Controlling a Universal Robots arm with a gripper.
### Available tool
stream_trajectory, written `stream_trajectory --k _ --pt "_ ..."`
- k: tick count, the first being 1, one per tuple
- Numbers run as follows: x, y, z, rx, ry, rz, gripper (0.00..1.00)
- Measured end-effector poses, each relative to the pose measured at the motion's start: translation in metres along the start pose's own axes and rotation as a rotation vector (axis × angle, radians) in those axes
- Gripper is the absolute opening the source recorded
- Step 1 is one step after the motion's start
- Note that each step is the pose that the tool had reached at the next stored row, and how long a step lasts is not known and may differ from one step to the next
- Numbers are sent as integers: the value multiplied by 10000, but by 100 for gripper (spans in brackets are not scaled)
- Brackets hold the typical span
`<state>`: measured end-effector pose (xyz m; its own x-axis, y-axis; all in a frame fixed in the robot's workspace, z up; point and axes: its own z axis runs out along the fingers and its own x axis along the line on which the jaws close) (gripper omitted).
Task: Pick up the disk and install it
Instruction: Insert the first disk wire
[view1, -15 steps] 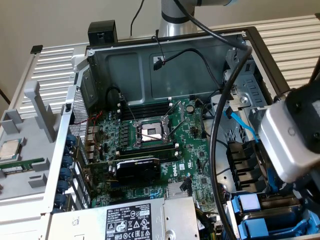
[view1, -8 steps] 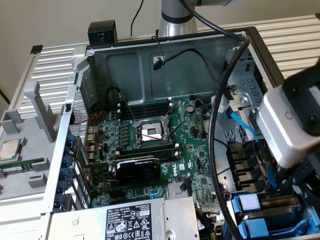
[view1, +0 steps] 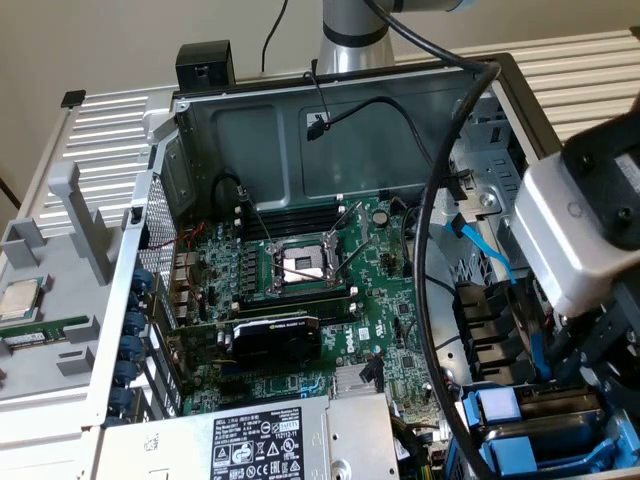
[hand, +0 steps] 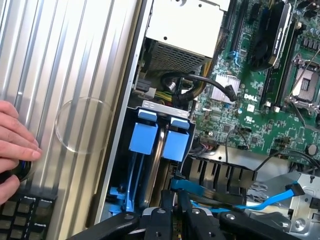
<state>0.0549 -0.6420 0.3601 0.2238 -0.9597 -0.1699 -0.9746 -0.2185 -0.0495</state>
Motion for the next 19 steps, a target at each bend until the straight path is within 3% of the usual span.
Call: stream_trajectory --k 6,15,16,19 --pt "-18 -6 -14 -166 116 40 17" --pt "-34 -31 -18 -432 245 114 17" --pt "-41 -33 -18 -466 299 119 17" --pt "-77 -46 -15 -577 597 127 17"
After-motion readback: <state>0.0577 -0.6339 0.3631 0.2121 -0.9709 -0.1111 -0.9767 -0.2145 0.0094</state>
